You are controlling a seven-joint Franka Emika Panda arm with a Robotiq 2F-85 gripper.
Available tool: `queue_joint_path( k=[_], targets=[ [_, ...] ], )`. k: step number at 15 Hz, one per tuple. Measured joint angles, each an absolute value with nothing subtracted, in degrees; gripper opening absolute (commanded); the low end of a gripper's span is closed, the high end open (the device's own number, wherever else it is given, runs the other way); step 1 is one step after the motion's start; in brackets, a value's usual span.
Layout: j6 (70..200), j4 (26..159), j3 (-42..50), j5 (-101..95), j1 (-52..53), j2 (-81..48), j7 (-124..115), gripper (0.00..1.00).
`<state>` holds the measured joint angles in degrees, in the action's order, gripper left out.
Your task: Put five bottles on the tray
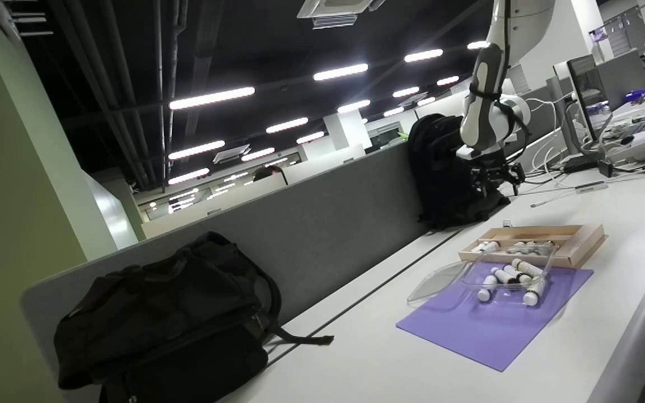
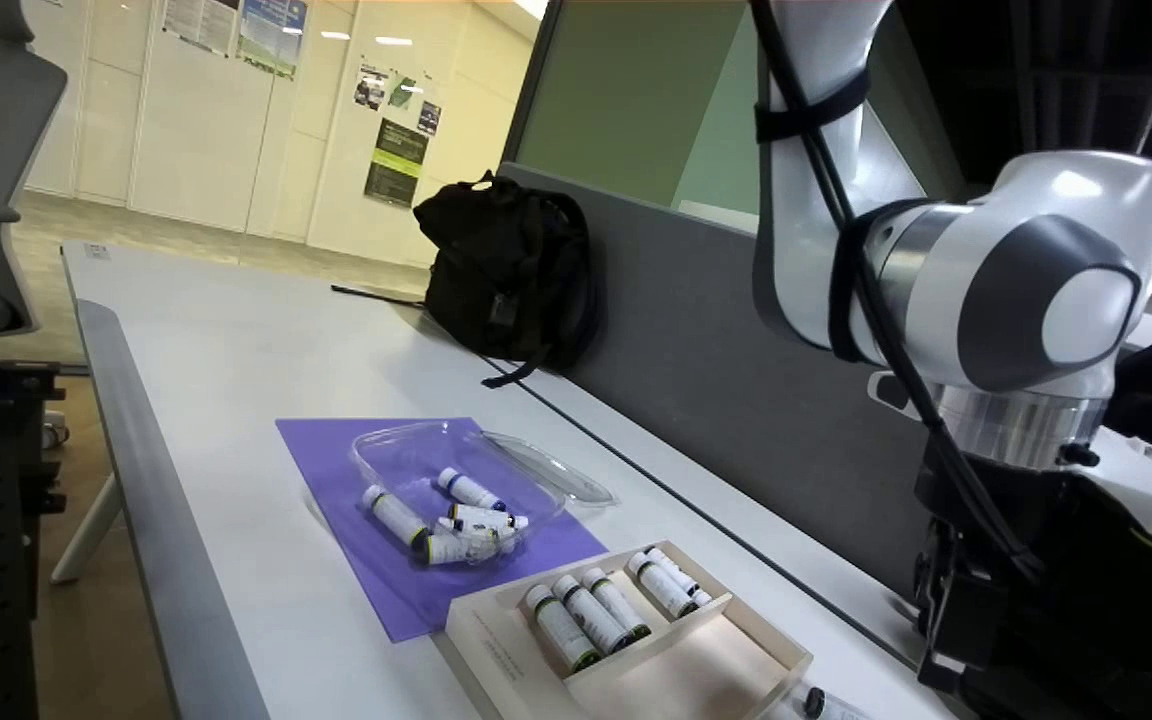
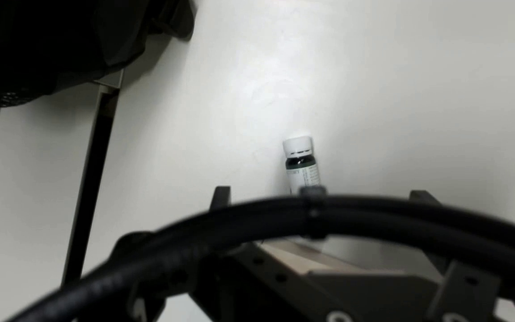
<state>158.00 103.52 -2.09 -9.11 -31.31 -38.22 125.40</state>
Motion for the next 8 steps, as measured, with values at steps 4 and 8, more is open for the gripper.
queue_joint_path(
  k=[4,8],
  targets=[
    [157.02,100.49,-2.27,-6.81,-32.66,-42.33,130.18,1.0],
    [156.15,97.99,-2.01,-5.73,-32.71,-45.36,131.14,1.0]
  ],
)
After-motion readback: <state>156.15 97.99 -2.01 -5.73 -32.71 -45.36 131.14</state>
